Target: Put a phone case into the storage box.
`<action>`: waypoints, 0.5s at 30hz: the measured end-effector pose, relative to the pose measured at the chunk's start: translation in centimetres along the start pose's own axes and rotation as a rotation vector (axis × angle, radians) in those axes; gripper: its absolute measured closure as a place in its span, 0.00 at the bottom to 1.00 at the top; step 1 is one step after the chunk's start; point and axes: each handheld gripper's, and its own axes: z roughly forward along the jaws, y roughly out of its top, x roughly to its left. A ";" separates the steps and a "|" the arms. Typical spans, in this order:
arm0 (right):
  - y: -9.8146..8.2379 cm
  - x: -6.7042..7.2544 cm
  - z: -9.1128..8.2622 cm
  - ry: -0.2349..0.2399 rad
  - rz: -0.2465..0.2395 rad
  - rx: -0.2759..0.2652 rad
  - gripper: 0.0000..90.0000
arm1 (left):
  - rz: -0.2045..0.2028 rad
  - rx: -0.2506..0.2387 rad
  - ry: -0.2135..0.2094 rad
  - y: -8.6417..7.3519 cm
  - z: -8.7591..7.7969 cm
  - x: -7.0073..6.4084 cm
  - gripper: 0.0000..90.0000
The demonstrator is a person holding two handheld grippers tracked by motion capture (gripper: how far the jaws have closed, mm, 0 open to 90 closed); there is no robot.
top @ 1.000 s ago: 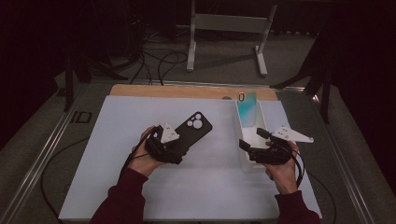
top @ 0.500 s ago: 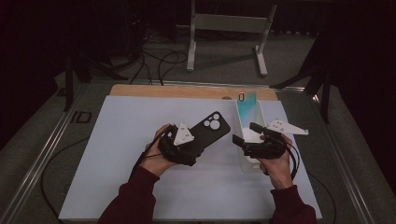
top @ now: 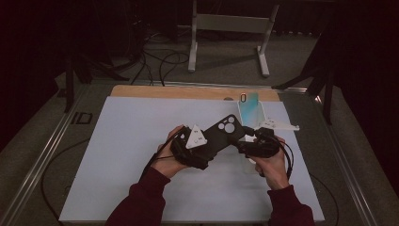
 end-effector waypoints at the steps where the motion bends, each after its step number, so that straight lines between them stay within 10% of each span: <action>1: 0.0 -0.1 0.0 0.011 0.017 0.002 0.32 | 0.005 0.003 0.001 0.1 0.1 -0.1 0.17; 15: 0.2 0.3 0.1 0.206 0.112 -0.002 0.86 | -0.017 0.015 -0.027 0.3 1.2 -0.7 0.17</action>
